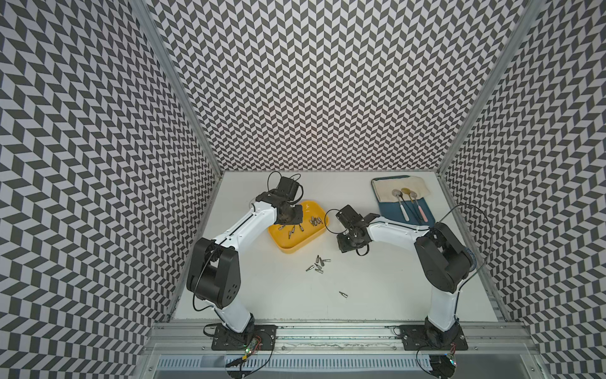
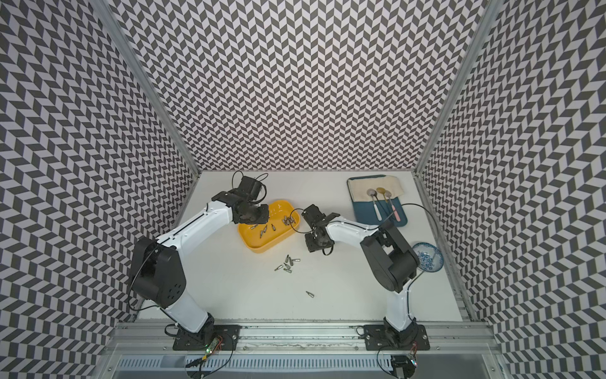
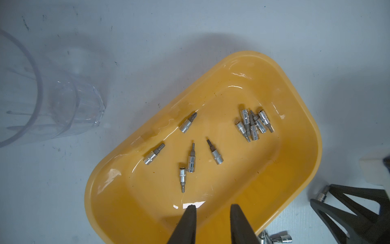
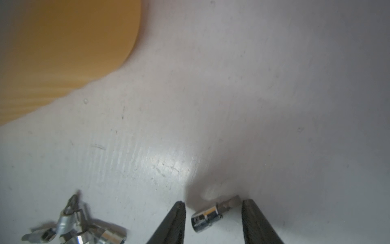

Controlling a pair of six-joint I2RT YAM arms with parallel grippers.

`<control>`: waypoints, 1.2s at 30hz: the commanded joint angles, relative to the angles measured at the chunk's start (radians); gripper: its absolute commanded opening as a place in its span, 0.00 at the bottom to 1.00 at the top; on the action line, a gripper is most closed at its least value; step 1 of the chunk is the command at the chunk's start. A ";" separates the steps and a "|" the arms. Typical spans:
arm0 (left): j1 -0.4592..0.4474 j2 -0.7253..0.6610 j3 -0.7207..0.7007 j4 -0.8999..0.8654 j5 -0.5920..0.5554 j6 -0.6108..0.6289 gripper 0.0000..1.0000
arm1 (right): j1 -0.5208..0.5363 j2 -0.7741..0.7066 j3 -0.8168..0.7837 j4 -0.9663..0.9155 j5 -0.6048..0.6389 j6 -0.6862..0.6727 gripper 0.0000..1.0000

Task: Put the bit on the desktop into the storage box
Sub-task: Place the screwdriver bit in the storage box, then pick up the screwdriver bit from the center of the board.

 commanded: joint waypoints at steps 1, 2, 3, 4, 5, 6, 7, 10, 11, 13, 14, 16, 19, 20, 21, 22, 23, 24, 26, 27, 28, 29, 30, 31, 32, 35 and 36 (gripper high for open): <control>0.006 -0.039 -0.016 -0.023 -0.006 -0.001 0.31 | 0.018 0.053 0.009 -0.052 0.054 -0.008 0.46; 0.006 -0.044 -0.018 -0.025 -0.005 0.000 0.32 | 0.020 0.053 0.011 -0.052 0.056 -0.009 0.46; 0.006 -0.050 -0.019 -0.028 -0.006 0.000 0.32 | 0.022 0.053 0.013 -0.056 0.059 -0.009 0.46; 0.006 -0.057 -0.020 -0.031 -0.005 -0.003 0.32 | 0.022 0.051 0.013 -0.057 0.059 -0.009 0.46; 0.005 -0.064 -0.024 -0.030 -0.002 -0.003 0.32 | 0.023 0.051 0.013 -0.057 0.057 -0.009 0.45; 0.005 -0.072 -0.029 -0.029 0.001 -0.007 0.32 | 0.025 0.051 0.013 -0.057 0.057 -0.009 0.45; 0.005 -0.080 -0.033 -0.028 0.004 -0.009 0.32 | 0.027 0.052 0.014 -0.059 0.060 -0.008 0.44; -0.002 -0.103 -0.051 -0.029 0.008 -0.017 0.32 | 0.034 0.053 0.013 -0.062 0.068 -0.006 0.43; -0.004 -0.109 -0.057 -0.029 0.007 -0.019 0.32 | 0.036 0.054 0.013 -0.062 0.069 -0.006 0.43; -0.010 -0.122 -0.070 -0.030 0.008 -0.024 0.32 | 0.038 0.057 0.013 -0.066 0.070 -0.003 0.41; -0.012 -0.126 -0.075 -0.030 0.009 -0.028 0.32 | 0.039 0.059 0.016 -0.070 0.073 -0.004 0.41; -0.017 -0.135 -0.088 -0.033 0.010 -0.034 0.32 | 0.040 0.062 0.016 -0.081 0.083 -0.003 0.40; -0.030 -0.145 -0.104 -0.028 0.010 -0.038 0.32 | 0.043 0.056 0.013 -0.092 0.097 0.002 0.40; -0.033 -0.147 -0.108 -0.027 0.011 -0.038 0.32 | 0.043 0.053 0.012 -0.095 0.099 0.002 0.40; -0.038 -0.149 -0.109 -0.028 0.010 -0.038 0.32 | 0.042 0.050 0.007 -0.095 0.097 0.003 0.40; -0.041 -0.148 -0.110 -0.027 0.010 -0.038 0.32 | 0.042 0.047 0.004 -0.095 0.096 0.003 0.40; -0.045 -0.147 -0.108 -0.029 0.010 -0.037 0.32 | 0.043 0.045 0.001 -0.095 0.096 0.004 0.40; -0.048 -0.147 -0.109 -0.031 0.009 -0.038 0.32 | 0.042 0.045 -0.002 -0.095 0.094 0.004 0.39; -0.057 -0.149 -0.107 -0.031 0.009 -0.051 0.32 | 0.043 0.043 -0.009 -0.095 0.093 0.005 0.38; -0.062 -0.149 -0.106 -0.033 0.005 -0.064 0.32 | 0.043 0.043 -0.010 -0.095 0.091 0.005 0.37; -0.065 -0.150 -0.106 -0.036 0.004 -0.066 0.32 | 0.043 0.042 -0.014 -0.094 0.090 0.005 0.36; -0.070 -0.152 -0.105 -0.037 0.004 -0.068 0.32 | 0.043 0.040 -0.018 -0.092 0.089 0.005 0.35; -0.075 -0.155 -0.105 -0.040 0.001 -0.070 0.32 | 0.043 0.038 -0.021 -0.090 0.086 0.005 0.35; -0.081 -0.159 -0.109 -0.042 -0.001 -0.074 0.32 | 0.043 0.036 -0.024 -0.087 0.084 0.005 0.34; -0.082 -0.163 -0.112 -0.039 -0.001 -0.075 0.32 | 0.043 0.036 -0.026 -0.086 0.080 0.005 0.34; -0.089 -0.174 -0.132 -0.038 -0.001 -0.081 0.32 | 0.042 0.037 -0.027 -0.083 0.076 0.004 0.32; -0.091 -0.179 -0.138 -0.039 -0.002 -0.084 0.32 | 0.042 0.038 -0.028 -0.082 0.076 0.004 0.31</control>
